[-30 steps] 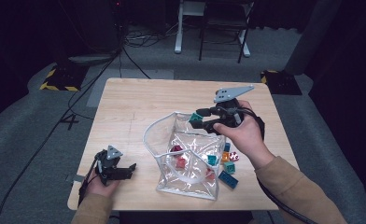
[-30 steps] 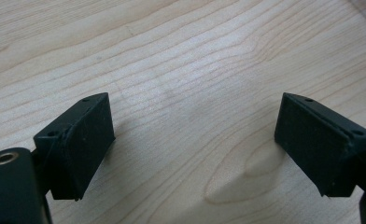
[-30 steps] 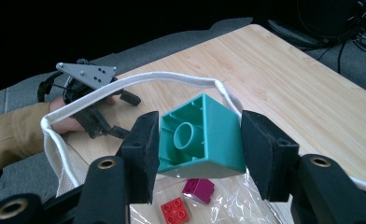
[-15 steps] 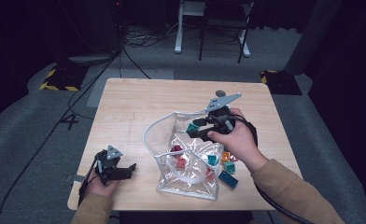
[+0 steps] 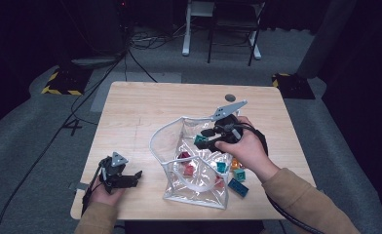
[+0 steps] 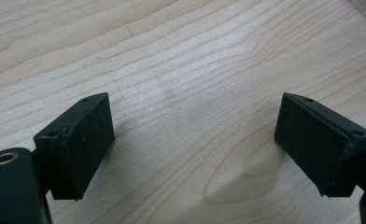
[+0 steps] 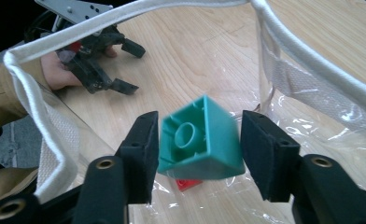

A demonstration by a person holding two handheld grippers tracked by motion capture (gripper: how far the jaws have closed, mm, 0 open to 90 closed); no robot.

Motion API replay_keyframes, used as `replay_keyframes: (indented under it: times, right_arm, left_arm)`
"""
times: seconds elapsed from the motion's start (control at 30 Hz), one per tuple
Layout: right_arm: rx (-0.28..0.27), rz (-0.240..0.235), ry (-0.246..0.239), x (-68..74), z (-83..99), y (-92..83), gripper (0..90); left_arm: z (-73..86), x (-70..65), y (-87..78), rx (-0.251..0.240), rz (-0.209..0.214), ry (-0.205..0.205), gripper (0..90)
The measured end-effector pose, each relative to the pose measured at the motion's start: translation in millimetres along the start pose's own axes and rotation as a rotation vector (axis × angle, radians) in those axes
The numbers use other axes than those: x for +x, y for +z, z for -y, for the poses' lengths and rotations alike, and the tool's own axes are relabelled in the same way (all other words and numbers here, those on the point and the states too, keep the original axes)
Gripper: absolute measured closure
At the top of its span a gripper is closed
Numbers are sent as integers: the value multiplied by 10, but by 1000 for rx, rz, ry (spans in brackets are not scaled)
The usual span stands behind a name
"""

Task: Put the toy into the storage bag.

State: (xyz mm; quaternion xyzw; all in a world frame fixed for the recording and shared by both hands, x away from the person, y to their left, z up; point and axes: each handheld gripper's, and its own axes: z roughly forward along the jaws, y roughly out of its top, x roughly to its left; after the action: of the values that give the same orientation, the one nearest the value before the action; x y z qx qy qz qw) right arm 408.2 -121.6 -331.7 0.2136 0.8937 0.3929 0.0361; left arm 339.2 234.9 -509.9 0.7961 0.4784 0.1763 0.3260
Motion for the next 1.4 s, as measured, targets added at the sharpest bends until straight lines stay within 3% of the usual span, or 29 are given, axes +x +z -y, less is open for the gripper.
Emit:
replay_keyframes:
  times: [0.2, 0.3, 0.57, 0.77, 1.4]
  right_arm:
    - [-36, 14, 4, 14, -13, -42, 332]
    - [-61, 20, -1, 21, -32, -116, 322]
    - [-135, 53, -22, 67, -55, -511, 318]
    - [-170, 84, -12, 60, 57, -776, 318]
    - [-183, 166, 61, -91, 533, -1201, 317]
  left_arm:
    - [0, 0, 0, -1, 0, -1, 121]
    - [0, 1, 0, 0, -1, 2, 121]
    - [0, 0, 0, 0, 0, 0, 121]
    - [0, 0, 0, -1, 0, -1, 121]
    - [0, 0, 0, 0, 0, 1, 121]
